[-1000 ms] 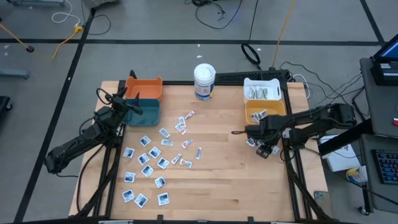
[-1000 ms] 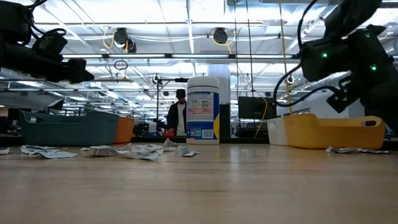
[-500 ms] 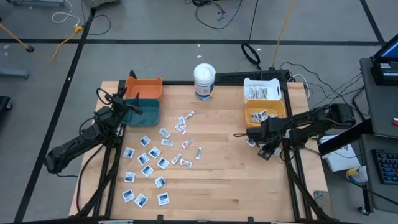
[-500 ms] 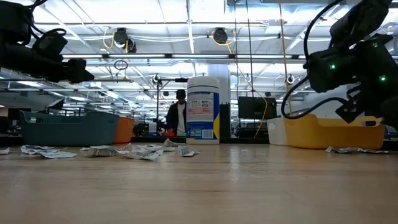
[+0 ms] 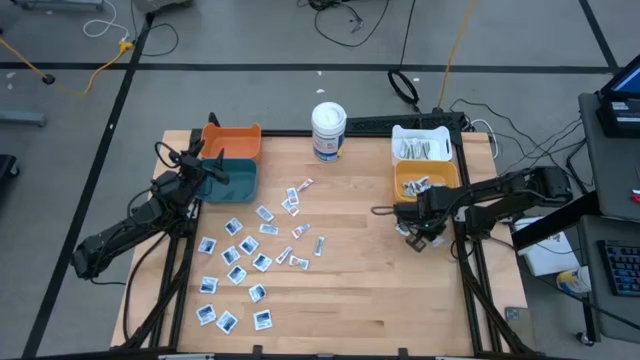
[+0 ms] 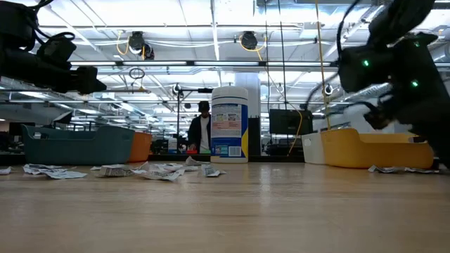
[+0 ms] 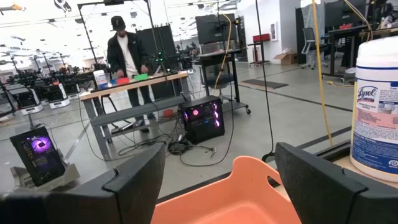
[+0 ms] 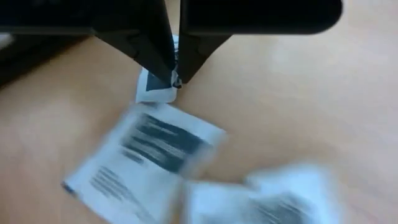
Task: Pick & Place First Aid Supplies
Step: Put the black pad into the yellow bin
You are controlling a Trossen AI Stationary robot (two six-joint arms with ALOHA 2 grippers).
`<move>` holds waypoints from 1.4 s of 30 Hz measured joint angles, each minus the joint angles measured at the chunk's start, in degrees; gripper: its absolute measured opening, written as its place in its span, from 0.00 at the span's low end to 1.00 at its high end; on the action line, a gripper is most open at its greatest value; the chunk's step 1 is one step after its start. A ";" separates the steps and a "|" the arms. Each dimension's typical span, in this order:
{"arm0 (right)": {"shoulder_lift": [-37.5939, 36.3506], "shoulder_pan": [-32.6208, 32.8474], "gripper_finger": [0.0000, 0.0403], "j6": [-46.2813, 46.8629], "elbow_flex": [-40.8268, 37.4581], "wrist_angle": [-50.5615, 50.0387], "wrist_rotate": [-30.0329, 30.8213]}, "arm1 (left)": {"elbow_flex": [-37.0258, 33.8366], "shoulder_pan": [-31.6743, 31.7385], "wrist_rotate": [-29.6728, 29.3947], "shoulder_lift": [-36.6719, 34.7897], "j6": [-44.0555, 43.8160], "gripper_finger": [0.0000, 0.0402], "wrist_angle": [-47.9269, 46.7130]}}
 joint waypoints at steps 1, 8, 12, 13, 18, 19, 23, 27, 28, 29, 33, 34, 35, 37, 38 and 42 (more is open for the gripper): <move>-0.39 0.04 0.01 1.23 0.95 -0.07 -0.01 | 0.00 0.02 -0.01 0.00 0.00 0.77 0.00; -3.27 0.06 0.01 17.17 7.74 -3.10 1.27 | 0.00 0.01 0.00 0.01 0.00 0.77 0.00; -5.25 0.07 0.00 27.20 10.59 -5.15 2.29 | 0.00 0.02 -0.02 0.00 0.00 0.77 0.00; -5.75 0.07 0.00 29.19 11.03 -5.29 2.48 | 0.00 0.02 -0.02 0.00 0.00 0.77 0.00; -7.75 0.75 0.00 36.79 11.93 -5.31 3.20 | 0.00 0.02 -0.02 0.00 0.00 0.77 0.00; -7.88 0.79 0.00 37.01 11.92 -5.45 3.86 | 0.00 0.01 -0.02 0.00 0.00 0.77 0.00; -8.44 -2.54 0.00 36.91 11.92 -6.65 5.71 | 0.00 0.02 -0.02 0.01 0.00 0.77 0.00; -8.61 -8.30 0.00 33.54 12.05 -7.17 5.61 | 0.00 0.02 -0.02 0.00 0.00 0.77 0.00; -8.60 -9.89 0.00 32.40 12.41 -7.36 5.65 | 0.00 0.01 -0.01 0.01 0.00 0.77 0.00; -8.59 -11.52 0.00 31.18 12.81 -7.41 5.77 | 0.00 0.02 -0.02 0.01 0.00 0.77 0.00; -8.57 -18.80 0.00 26.32 14.29 -7.43 7.14 | 0.00 0.02 -0.02 0.00 0.00 0.77 0.00; -8.57 -20.72 0.00 25.04 14.59 -7.47 7.21 | 0.00 0.02 -0.02 0.01 0.00 0.77 0.00; -8.57 -22.77 0.00 23.67 14.79 -7.45 7.22 | 0.00 0.01 -0.02 0.00 0.00 0.77 0.00; -8.32 -26.75 0.00 21.06 14.91 -7.41 7.22 | 0.00 0.02 -0.02 0.00 0.00 0.77 0.00; -7.99 -28.57 0.00 19.90 14.91 -7.42 7.22 | 0.00 0.00 0.00 0.00 0.00 0.77 0.00; -7.08 -35.77 0.00 15.46 14.91 -7.11 7.24 | 0.00 0.01 -0.02 0.00 0.00 0.77 0.00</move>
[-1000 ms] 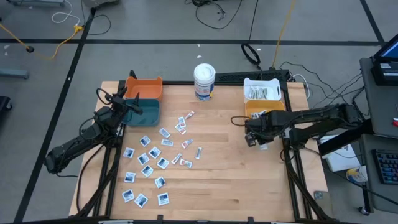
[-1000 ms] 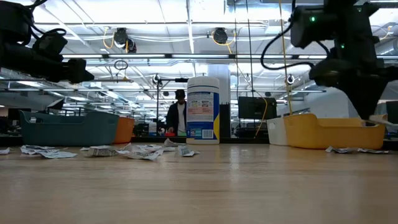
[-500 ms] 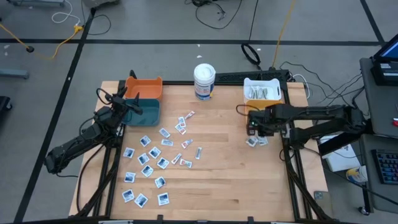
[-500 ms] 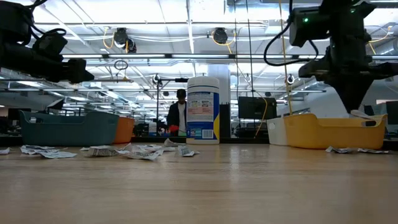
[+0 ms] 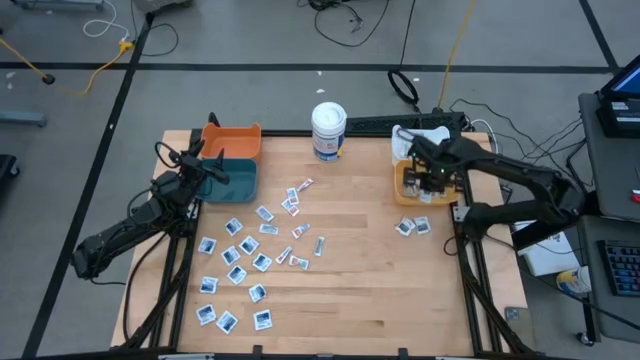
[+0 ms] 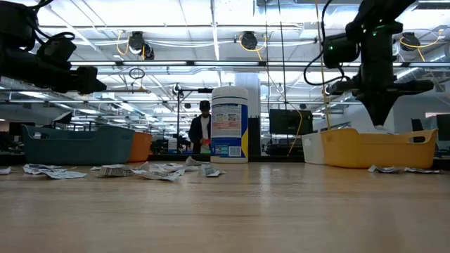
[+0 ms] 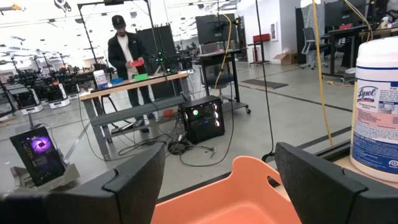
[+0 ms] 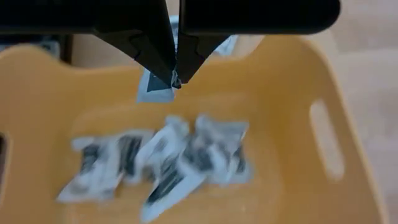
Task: Pick & Place First Aid Supplies
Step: Put the black pad into the yellow bin
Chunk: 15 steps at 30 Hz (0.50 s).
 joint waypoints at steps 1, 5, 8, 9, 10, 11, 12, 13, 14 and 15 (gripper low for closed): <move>0.23 -1.36 0.00 -0.69 0.00 0.23 0.00 | 0.00 0.01 0.01 0.02 0.00 0.77 0.00; 1.10 -4.66 0.00 -2.64 0.00 0.35 -0.02 | 0.00 0.00 0.01 0.01 0.00 0.77 0.00; 2.41 -5.50 0.00 -3.77 0.00 1.18 2.71 | 0.00 0.00 0.00 0.02 0.00 0.77 0.00; 2.89 -5.63 0.00 -4.29 0.00 1.60 4.40 | 0.00 0.01 0.00 0.01 0.00 0.77 0.00; 3.43 -5.74 0.00 -4.65 0.00 1.99 6.29 | 0.00 0.01 0.00 0.01 0.00 0.77 0.00; 4.00 -5.91 0.01 -4.93 0.00 2.25 8.01 | 0.00 0.00 0.00 0.00 0.00 0.77 0.00; 4.67 -5.98 0.01 -5.21 0.00 2.59 9.33 | 0.00 0.01 0.00 0.02 0.00 0.77 0.00; 5.38 -5.99 0.01 -5.50 0.00 2.88 10.47 | 0.00 0.01 0.00 0.00 0.00 0.77 0.00; 6.15 -5.98 0.01 -5.77 -0.01 3.13 11.61 | 0.00 0.01 0.00 0.02 0.00 0.77 0.00; 6.86 -5.98 0.01 -6.02 -0.24 3.63 12.22 | 0.00 0.01 0.00 0.02 0.00 0.77 0.00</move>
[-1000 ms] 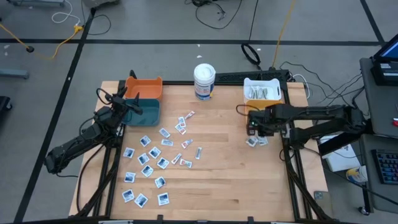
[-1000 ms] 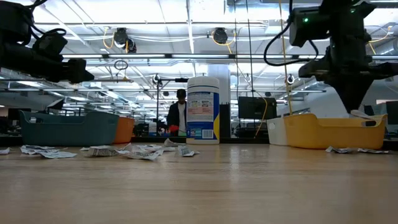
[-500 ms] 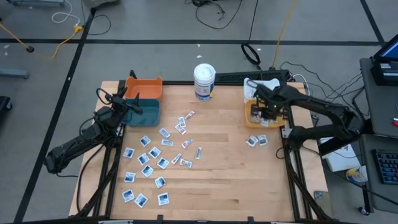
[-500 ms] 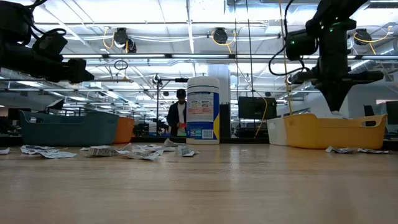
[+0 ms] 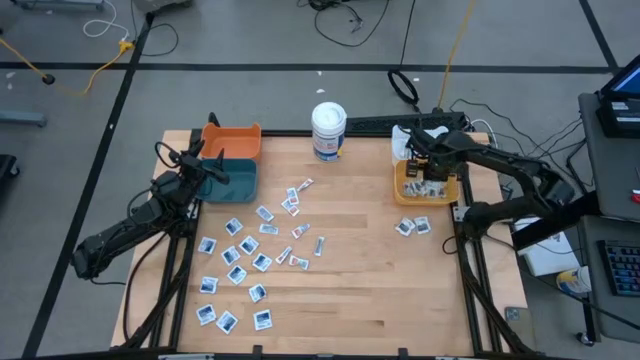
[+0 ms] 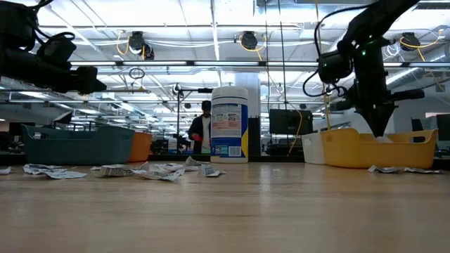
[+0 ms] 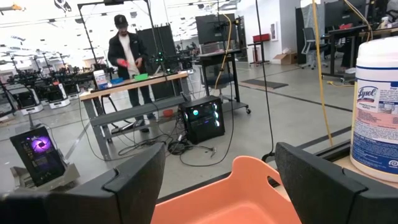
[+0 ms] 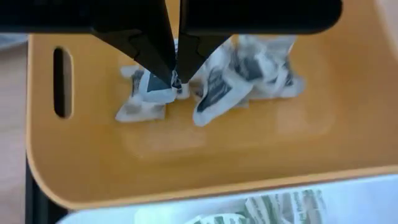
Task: Pick & Place First Aid Supplies
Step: Put the black pad into the yellow bin
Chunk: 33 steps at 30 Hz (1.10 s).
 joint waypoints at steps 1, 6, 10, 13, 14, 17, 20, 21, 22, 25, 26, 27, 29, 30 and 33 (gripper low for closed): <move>0.59 0.00 0.01 -0.22 -0.49 0.67 0.59 | 0.00 0.00 0.01 -0.01 0.00 0.77 0.00; 2.65 0.04 0.03 -1.37 -2.21 4.89 1.30 | 0.00 -0.02 0.02 -0.02 0.00 0.77 0.00; 2.83 0.06 0.09 -1.18 -2.23 5.08 0.81 | 0.00 -0.01 0.01 -0.01 0.00 0.77 0.00; 1.97 0.07 0.18 -1.46 -2.23 4.83 -1.13 | 0.00 0.00 0.00 -0.02 0.00 0.77 0.00; 1.58 0.07 0.21 -1.55 -2.16 4.52 -1.69 | 0.00 0.00 0.02 0.00 0.00 0.77 0.00; 0.17 0.13 0.32 -1.41 -1.07 1.95 -2.43 | 0.00 -0.02 0.00 0.00 0.00 0.77 0.00; -1.54 0.30 0.40 -1.35 -0.29 -0.77 -5.95 | 0.00 -0.02 0.00 0.00 0.00 0.77 0.00; -2.09 0.62 0.42 -1.40 -0.19 -1.49 -7.70 | 0.00 0.00 0.00 0.00 0.00 0.77 0.00; -2.71 1.04 0.43 -1.41 -0.06 -1.99 -9.54 | 0.00 -0.01 0.00 -0.01 0.00 0.77 0.00; -4.53 2.58 0.45 -0.91 0.00 -2.40 -15.07 | 0.00 0.00 0.00 -0.02 0.00 0.77 0.00; -5.07 3.15 0.45 -0.54 0.00 -2.44 -16.27 | 0.00 0.00 0.00 -0.01 0.00 0.77 0.00; -5.66 3.73 0.45 0.09 0.00 -2.43 -17.09 | 0.00 -0.02 0.00 -0.02 0.00 0.77 0.02; -6.67 4.77 0.45 0.79 0.00 -2.53 -17.08 | 0.00 -0.01 0.00 0.00 0.00 0.77 0.00; -7.05 5.34 0.44 0.94 0.00 -2.57 -17.02 | 0.00 -0.02 0.01 -0.02 0.00 0.77 0.00; -7.75 8.19 0.43 2.27 0.00 -2.79 -16.78 | 0.00 0.00 0.00 0.00 0.00 0.77 0.02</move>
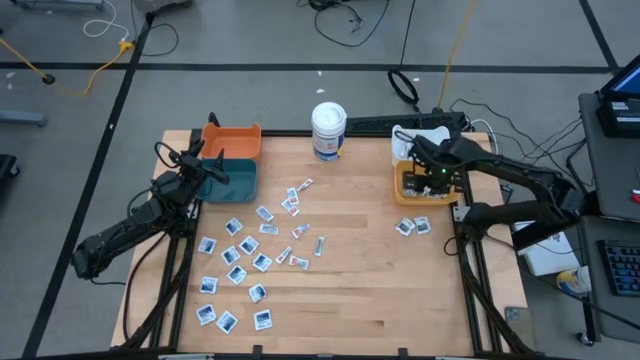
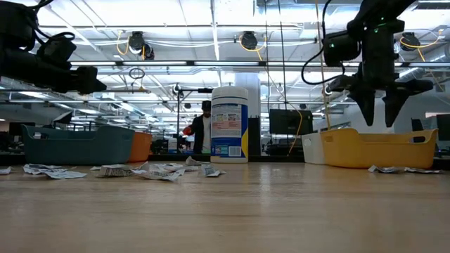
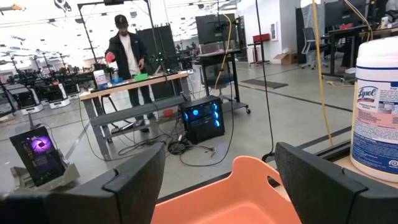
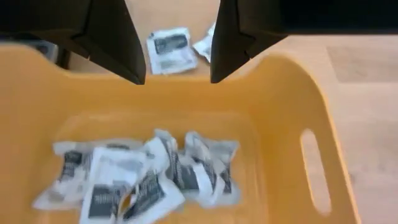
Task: Pick & Place First Aid Supplies
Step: Put the black pad into the yellow bin
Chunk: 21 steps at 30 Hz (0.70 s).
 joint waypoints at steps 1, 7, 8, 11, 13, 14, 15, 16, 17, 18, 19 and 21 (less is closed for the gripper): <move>-0.11 1.33 0.43 0.94 0.00 -0.09 -0.06 | 0.00 0.00 0.00 -0.02 0.00 0.77 -0.02; -0.90 9.83 0.43 6.08 -1.77 0.23 -0.15 | 0.00 0.00 0.00 -0.01 0.00 0.77 -0.02; -0.93 11.36 0.42 6.96 -2.14 0.10 -0.21 | 0.00 0.00 0.00 0.00 0.00 0.77 -0.02; -1.42 15.67 0.42 9.40 -3.29 0.05 -0.21 | 0.00 0.00 0.00 -0.01 0.00 0.77 -0.02; -1.76 18.41 0.42 10.97 -3.86 0.17 -0.30 | -0.01 0.00 0.00 -0.02 0.00 0.77 -0.02; -1.74 19.63 0.42 11.64 -4.24 0.27 -0.28 | 0.00 -0.01 0.00 0.00 0.00 0.77 -0.02; -1.67 20.81 0.42 12.19 -4.75 0.31 -0.30 | 0.00 0.00 0.00 -0.01 0.00 0.77 -0.02; -1.67 21.86 0.42 12.74 -5.33 0.45 -0.28 | 0.00 0.00 0.00 -0.01 0.00 0.77 -0.02; -1.69 22.95 0.42 13.25 -6.01 0.68 -0.27 | 0.00 0.00 0.00 -0.02 0.00 0.77 -0.02; -1.69 24.00 0.42 13.79 -6.78 1.01 -0.25 | 0.00 -0.02 0.02 -0.02 0.00 0.77 -0.02; -1.66 24.94 0.42 14.40 -7.60 1.39 -0.24 | 0.00 0.00 0.00 -0.02 0.00 0.77 -0.02; -1.65 26.65 0.42 15.26 -9.32 2.25 -0.28 | 0.00 0.00 0.01 0.00 0.00 0.77 -0.02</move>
